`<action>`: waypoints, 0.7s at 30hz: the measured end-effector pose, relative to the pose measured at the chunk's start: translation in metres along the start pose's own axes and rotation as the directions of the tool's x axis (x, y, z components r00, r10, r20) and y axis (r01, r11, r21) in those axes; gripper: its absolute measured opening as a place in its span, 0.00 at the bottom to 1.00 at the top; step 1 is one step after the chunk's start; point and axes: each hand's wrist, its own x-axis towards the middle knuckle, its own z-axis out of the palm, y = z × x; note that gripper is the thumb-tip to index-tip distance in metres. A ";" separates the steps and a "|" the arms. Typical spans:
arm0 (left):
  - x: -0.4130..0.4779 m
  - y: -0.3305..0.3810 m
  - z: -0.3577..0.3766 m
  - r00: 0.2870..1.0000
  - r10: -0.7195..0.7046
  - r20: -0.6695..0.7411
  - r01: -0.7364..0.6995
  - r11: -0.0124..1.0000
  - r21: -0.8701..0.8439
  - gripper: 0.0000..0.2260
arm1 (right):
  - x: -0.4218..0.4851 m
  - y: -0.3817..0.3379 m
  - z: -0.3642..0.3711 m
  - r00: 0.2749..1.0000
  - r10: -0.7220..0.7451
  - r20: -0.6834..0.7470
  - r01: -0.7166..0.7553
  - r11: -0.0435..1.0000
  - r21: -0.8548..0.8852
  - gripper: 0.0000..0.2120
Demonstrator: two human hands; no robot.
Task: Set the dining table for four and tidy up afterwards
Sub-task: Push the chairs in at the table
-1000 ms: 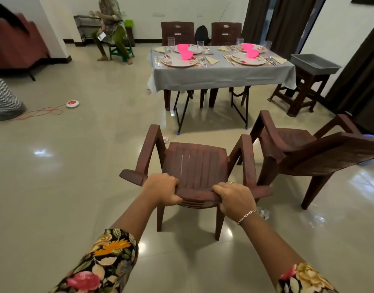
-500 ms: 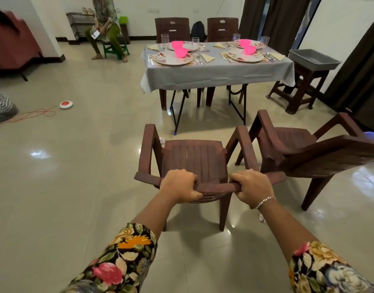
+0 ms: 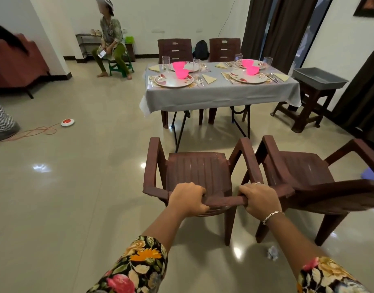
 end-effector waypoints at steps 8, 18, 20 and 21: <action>0.069 -0.023 -0.015 0.999 0.038 0.011 -0.038 0.999 0.025 0.12 | 0.062 0.041 0.028 1.000 0.018 0.021 -0.018 1.000 0.014 0.15; 0.130 -0.081 -0.029 0.996 -0.036 0.081 0.024 0.989 0.145 0.10 | 0.138 0.077 0.053 0.999 -0.036 0.026 0.036 0.999 -0.010 0.15; 0.143 -0.087 -0.032 0.996 -0.037 0.077 0.026 0.989 0.148 0.09 | 0.154 0.083 0.058 0.998 -0.042 0.035 0.043 0.999 -0.004 0.16; 0.151 -0.090 -0.034 0.997 -0.038 0.071 0.027 0.989 0.144 0.09 | 0.162 0.086 0.059 0.998 -0.046 0.038 0.046 0.999 -0.004 0.17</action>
